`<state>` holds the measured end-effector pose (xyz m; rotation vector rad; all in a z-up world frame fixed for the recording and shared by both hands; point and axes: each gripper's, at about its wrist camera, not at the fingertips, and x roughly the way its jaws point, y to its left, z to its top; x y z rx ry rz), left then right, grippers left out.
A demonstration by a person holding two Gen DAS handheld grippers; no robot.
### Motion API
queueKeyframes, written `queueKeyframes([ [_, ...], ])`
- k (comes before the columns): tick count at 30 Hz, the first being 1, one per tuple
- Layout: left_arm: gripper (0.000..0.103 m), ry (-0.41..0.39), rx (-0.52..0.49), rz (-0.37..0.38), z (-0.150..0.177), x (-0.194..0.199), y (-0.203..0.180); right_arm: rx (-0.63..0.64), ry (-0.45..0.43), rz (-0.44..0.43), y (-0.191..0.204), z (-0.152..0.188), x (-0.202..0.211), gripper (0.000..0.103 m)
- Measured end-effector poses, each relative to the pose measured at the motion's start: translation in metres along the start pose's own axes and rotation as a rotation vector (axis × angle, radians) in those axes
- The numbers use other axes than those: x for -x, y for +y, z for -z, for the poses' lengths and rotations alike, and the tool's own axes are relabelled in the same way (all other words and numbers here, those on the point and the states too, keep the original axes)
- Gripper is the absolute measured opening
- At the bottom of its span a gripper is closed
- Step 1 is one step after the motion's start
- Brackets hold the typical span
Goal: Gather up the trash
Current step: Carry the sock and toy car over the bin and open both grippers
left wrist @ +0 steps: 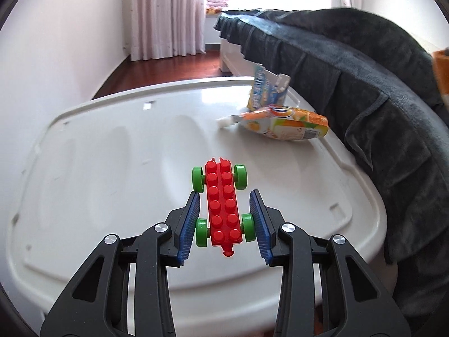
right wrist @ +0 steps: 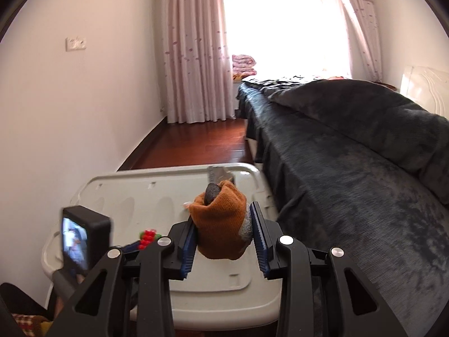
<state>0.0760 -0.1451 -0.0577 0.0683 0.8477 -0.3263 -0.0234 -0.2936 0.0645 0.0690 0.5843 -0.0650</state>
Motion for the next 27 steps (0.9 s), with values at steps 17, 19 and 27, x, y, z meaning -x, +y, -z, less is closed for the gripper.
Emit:
queueKeyframes([
  [17,0.037,0.074,0.076,-0.106,0.142,0.109,0.097,0.065,0.294,-0.179,0.12,0.138,0.014,0.035],
  [19,0.037,0.087,0.107,-0.111,0.156,0.112,0.104,0.076,0.326,-0.181,0.125,0.152,0.014,0.035],
  [27,0.037,0.09,0.133,-0.131,0.172,0.116,0.11,0.103,0.352,-0.144,0.133,0.178,0.019,0.035],
])
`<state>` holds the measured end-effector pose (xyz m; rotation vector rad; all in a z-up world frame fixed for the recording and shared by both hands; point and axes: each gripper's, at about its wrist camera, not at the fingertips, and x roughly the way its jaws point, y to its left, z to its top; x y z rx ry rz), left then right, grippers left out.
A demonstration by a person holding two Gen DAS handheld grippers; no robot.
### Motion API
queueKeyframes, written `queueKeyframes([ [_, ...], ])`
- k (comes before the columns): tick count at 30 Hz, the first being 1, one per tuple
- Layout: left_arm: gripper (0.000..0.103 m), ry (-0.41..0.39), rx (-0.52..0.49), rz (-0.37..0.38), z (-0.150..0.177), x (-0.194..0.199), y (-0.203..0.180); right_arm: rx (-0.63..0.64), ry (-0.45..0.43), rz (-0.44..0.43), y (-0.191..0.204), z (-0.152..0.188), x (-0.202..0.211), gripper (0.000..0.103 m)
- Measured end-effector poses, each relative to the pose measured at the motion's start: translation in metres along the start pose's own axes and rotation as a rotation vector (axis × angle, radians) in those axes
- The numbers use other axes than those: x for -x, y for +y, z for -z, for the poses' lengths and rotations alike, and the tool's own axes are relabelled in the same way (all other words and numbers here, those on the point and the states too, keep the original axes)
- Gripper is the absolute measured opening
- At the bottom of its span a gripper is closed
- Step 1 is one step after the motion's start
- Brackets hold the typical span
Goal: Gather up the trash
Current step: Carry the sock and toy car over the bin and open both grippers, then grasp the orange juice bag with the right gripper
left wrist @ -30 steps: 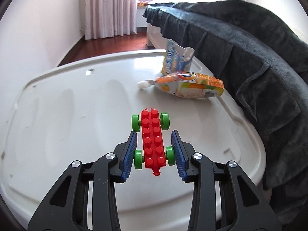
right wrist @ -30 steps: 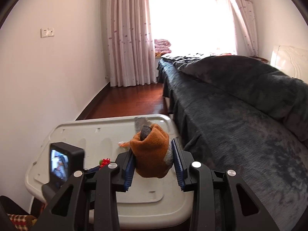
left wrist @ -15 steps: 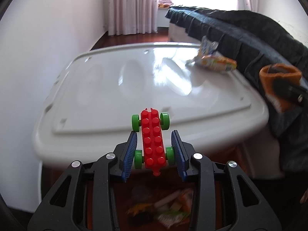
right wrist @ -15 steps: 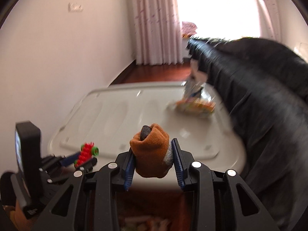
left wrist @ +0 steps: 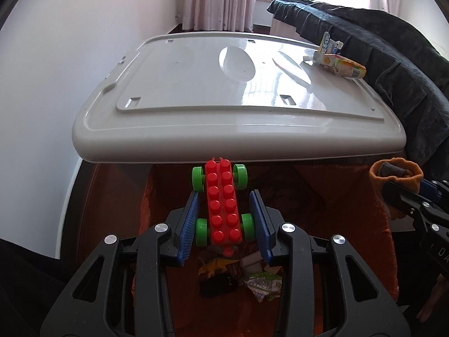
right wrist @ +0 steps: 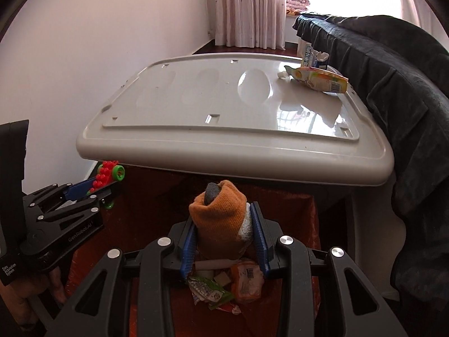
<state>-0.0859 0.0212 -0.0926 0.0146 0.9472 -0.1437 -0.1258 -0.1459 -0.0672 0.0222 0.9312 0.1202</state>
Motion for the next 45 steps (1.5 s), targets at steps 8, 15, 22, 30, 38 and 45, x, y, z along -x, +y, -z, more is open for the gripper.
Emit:
queueKeyframes([
  [8,0.037,-0.001,0.009,0.003,0.004,-0.001,-0.001,-0.003,0.011,0.039,-0.004,0.009,-0.007,0.036],
  [15,0.037,0.012,0.021,-0.007,0.006,-0.003,-0.001,-0.004,0.045,0.051,-0.004,0.016,-0.016,0.043],
  [22,0.065,0.006,0.067,-0.022,0.006,-0.001,0.004,0.007,0.013,0.077,-0.003,0.015,-0.012,0.066],
  [30,0.078,0.005,0.068,-0.047,0.005,0.001,0.002,0.001,0.002,0.075,-0.004,0.013,-0.01,0.072],
  [38,0.079,-0.011,0.059,-0.037,0.002,0.005,0.0,-0.017,-0.009,0.069,-0.007,0.012,-0.008,0.076],
  [45,0.079,-0.047,0.037,-0.027,-0.005,0.012,-0.006,-0.021,-0.038,0.085,-0.013,0.006,-0.005,0.076],
])
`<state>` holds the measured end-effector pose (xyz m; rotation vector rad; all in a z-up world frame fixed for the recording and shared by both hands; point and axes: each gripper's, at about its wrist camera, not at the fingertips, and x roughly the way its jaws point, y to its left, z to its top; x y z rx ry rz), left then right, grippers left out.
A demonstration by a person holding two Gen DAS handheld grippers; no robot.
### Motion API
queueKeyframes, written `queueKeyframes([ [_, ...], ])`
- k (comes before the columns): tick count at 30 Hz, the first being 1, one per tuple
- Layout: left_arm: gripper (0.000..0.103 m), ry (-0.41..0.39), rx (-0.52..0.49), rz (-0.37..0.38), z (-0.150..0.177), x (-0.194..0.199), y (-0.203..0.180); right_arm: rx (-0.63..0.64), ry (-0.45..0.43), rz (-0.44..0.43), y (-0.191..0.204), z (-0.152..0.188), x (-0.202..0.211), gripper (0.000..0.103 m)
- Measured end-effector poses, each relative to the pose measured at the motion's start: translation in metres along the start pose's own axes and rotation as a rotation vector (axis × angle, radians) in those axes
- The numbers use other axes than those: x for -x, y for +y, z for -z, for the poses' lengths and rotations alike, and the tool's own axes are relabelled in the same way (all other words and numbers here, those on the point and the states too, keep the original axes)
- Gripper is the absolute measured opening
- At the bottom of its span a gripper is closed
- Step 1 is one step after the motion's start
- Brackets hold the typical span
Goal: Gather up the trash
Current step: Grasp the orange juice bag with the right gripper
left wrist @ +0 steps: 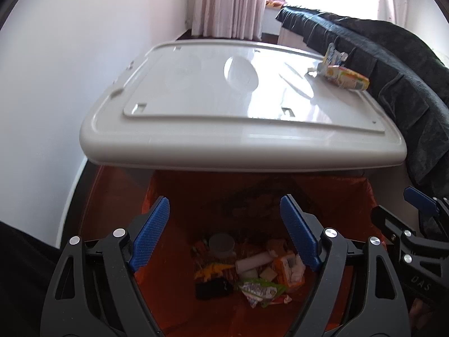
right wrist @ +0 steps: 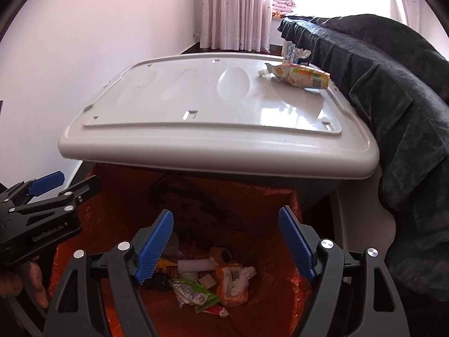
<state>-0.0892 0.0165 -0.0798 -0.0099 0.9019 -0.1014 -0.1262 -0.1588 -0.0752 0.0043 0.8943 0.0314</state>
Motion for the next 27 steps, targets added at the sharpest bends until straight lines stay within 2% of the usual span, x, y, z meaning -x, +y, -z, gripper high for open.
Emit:
queueKeyframes([
  [6,0.079,-0.091,-0.059,0.002,-0.016,0.015,-0.015,0.007,-0.074,0.016,-0.015,-0.021,0.012,0.08],
  [10,0.079,-0.147,-0.097,0.015,-0.031,0.022,-0.03,0.034,-0.127,0.005,-0.027,-0.047,0.02,0.082],
  [15,0.079,-0.188,-0.139,0.049,-0.046,0.025,-0.047,0.148,-0.171,0.021,-0.04,-0.088,0.02,0.087],
  [21,0.084,-0.219,-0.166,0.095,-0.068,0.014,-0.069,0.3,-0.174,0.027,-0.062,-0.14,-0.011,0.088],
  [27,0.084,-0.223,-0.181,0.129,-0.089,-0.006,-0.089,0.422,-0.125,0.059,-0.094,-0.185,-0.079,0.09],
])
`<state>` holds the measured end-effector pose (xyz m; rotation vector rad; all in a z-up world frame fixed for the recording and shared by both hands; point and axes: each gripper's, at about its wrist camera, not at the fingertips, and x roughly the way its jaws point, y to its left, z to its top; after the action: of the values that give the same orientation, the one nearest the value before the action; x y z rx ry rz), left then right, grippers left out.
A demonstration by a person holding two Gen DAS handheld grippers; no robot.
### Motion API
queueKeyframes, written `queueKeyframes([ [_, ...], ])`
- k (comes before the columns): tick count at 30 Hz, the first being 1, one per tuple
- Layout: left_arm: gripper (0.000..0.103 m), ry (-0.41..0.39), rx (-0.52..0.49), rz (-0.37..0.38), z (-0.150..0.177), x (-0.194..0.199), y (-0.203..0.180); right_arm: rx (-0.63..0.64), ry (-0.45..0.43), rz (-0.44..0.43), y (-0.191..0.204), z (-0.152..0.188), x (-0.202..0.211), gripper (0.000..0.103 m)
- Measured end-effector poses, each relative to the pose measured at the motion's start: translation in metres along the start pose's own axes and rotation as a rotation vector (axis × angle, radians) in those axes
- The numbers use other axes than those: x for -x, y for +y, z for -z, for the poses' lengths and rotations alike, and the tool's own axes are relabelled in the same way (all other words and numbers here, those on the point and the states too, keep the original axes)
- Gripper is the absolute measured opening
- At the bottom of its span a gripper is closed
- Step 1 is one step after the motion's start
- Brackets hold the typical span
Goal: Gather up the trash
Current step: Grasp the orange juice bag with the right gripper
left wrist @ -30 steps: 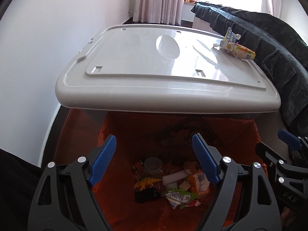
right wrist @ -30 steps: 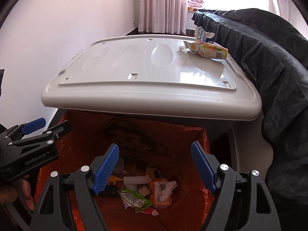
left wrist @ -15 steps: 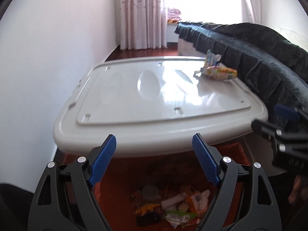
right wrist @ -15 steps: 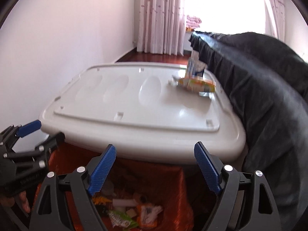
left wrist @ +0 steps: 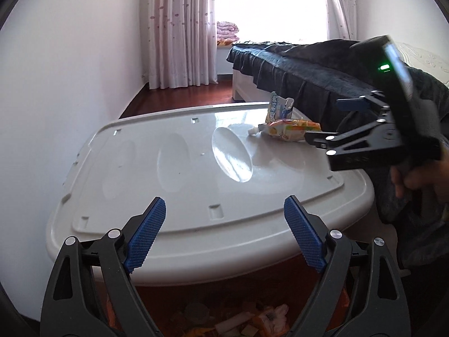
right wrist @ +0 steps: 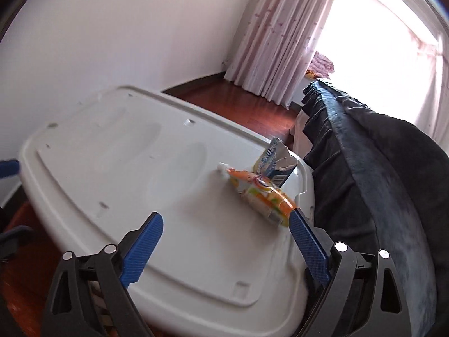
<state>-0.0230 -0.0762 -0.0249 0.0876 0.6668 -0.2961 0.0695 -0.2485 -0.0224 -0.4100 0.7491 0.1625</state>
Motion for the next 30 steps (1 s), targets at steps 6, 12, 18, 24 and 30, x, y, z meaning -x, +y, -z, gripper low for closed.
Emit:
queueKeyframes([
  [6,0.084,0.008,0.007,0.024,-0.012,-0.023,-0.004,-0.039,0.112,-0.028,-0.044,-0.012,-0.08,0.09],
  [12,0.084,0.024,0.006,0.033,-0.01,-0.039,-0.004,-0.007,0.192,-0.073,-0.053,-0.024,-0.129,0.09],
  [18,0.084,0.054,0.029,0.038,-0.004,-0.05,0.003,-0.017,0.235,-0.123,-0.056,-0.028,-0.154,0.084],
  [24,0.084,0.07,0.043,0.045,-0.002,-0.053,0.004,-0.031,0.25,-0.111,-0.046,-0.021,-0.15,0.065],
  [30,0.084,0.056,0.055,0.043,-0.005,-0.048,0.008,-0.034,0.206,-0.119,-0.024,-0.003,-0.109,0.062],
])
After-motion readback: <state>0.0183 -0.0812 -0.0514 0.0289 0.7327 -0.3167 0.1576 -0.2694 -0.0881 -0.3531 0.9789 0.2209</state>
